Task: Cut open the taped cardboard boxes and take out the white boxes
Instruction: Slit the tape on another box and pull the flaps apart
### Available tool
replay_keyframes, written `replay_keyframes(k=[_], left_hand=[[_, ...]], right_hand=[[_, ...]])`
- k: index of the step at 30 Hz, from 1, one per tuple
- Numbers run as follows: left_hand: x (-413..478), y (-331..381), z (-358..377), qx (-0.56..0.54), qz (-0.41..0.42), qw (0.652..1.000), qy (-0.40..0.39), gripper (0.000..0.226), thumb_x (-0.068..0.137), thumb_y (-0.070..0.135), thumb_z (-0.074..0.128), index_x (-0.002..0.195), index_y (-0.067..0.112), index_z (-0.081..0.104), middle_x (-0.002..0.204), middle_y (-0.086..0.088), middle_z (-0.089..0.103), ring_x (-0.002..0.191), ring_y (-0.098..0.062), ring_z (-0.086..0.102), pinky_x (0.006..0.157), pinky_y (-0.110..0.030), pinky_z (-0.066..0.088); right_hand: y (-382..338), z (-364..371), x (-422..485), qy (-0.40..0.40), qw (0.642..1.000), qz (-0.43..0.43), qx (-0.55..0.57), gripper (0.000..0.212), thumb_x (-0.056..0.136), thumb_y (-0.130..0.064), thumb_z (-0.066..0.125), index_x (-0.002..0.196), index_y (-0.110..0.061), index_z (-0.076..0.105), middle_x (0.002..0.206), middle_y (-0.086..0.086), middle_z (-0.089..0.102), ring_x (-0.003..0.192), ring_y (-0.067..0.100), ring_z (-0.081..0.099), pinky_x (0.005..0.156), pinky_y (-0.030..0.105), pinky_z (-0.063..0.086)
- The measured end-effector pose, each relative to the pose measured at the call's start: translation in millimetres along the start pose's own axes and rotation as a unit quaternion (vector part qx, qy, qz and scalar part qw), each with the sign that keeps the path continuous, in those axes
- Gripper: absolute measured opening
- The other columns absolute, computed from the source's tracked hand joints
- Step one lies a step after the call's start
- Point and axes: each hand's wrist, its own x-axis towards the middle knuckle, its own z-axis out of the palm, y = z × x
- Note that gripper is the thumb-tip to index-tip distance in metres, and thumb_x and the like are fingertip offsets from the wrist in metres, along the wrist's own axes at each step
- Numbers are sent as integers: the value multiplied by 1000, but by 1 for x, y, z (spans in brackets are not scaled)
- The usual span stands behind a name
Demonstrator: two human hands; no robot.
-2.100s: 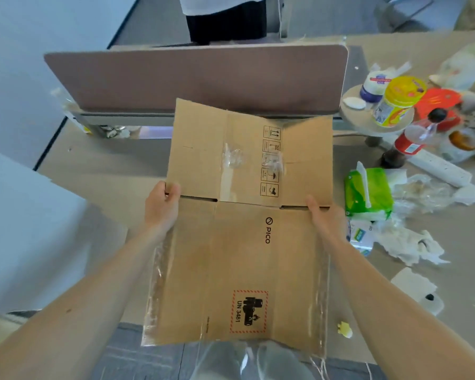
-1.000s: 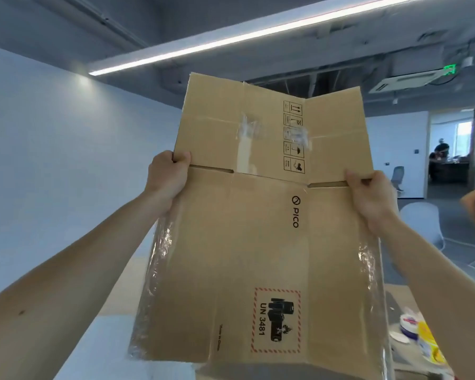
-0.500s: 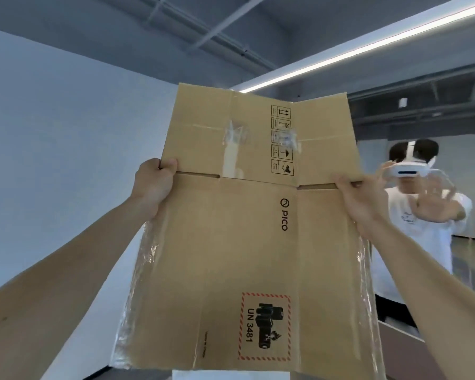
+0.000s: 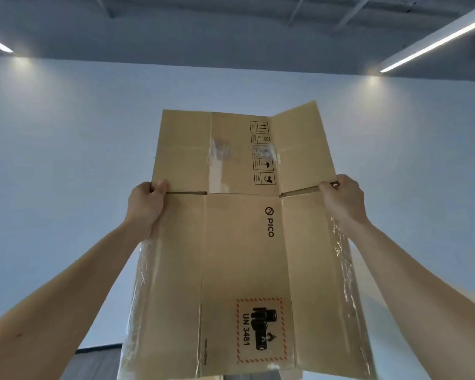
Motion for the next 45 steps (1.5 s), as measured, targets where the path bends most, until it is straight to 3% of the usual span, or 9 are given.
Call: replay_keyframes(k=[4, 7, 16, 22, 27, 32, 35, 38, 45], left_hand=[[27, -39, -31, 21, -19, 999, 34, 45, 97, 44, 51, 91, 0, 56, 89, -8, 59, 78, -23, 54, 69, -37, 46], [57, -68, -42, 27, -25, 998, 46, 38, 98, 42, 52, 81, 7, 52, 83, -5, 56, 74, -22, 52, 64, -34, 43], [168, -168, -40, 57, -54, 996, 51, 37, 98, 38, 50, 76, 10, 45, 79, -4, 52, 71, -21, 48, 60, -32, 39], [234, -251, -7, 82, -98, 991, 34, 41, 99, 41, 48, 98, 1, 58, 96, -10, 61, 83, -25, 55, 70, -36, 45], [281, -328, 42, 111, -135, 984, 23, 40, 99, 39, 49, 93, 0, 55, 91, -12, 56, 76, -23, 49, 62, -34, 39], [324, -401, 94, 136, -155, 978, 11, 38, 100, 39, 49, 86, 4, 53, 86, -10, 57, 73, -21, 49, 60, -32, 39], [347, -450, 117, 138, -178, 974, 3, 38, 100, 38, 50, 85, 4, 53, 86, -10, 56, 72, -22, 49, 60, -33, 38], [368, -505, 134, 149, -217, 965, -2, 37, 98, 38, 51, 84, 4, 52, 86, -11, 55, 72, -22, 48, 60, -34, 38], [409, -682, 173, 161, -308, 936, -49, 39, 99, 40, 50, 89, 3, 52, 85, -8, 52, 71, -20, 44, 61, -33, 36]], right_hand=[[6, 73, 3, -43, 999, 3, 4, 16, 90, -17, 49, 91, -2, 55, 77, 1, 55, 64, 16, 49, 52, 28, 36], [13, 126, 11, -55, 998, 2, 1, 14, 91, -15, 48, 88, -3, 53, 73, 1, 53, 66, 20, 48, 52, 29, 36], [59, 280, 47, -91, 996, 0, -1, 12, 95, -19, 49, 87, -9, 50, 78, -1, 56, 68, 21, 53, 55, 28, 37], [120, 367, 79, -112, 993, 30, -15, 19, 96, -19, 49, 92, -1, 52, 76, 2, 57, 69, 24, 53, 60, 31, 39], [188, 433, 109, -139, 988, 65, -34, 26, 95, -16, 45, 74, -12, 32, 66, 0, 42, 61, 20, 36, 55, 31, 29], [257, 496, 143, -168, 978, 116, -43, 24, 94, -16, 44, 75, -10, 32, 68, 3, 43, 60, 19, 34, 58, 31, 29], [295, 535, 154, -199, 968, 143, -49, 16, 94, -16, 43, 85, -3, 45, 77, 6, 53, 63, 20, 41, 58, 31, 33], [333, 576, 161, -236, 956, 161, -61, 16, 95, -19, 42, 99, -10, 55, 88, 2, 60, 68, 19, 49, 61, 32, 39], [460, 691, 139, -291, 919, 250, -86, 20, 99, -31, 39, 114, -26, 52, 113, 1, 60, 95, 18, 57, 78, 34, 46]])
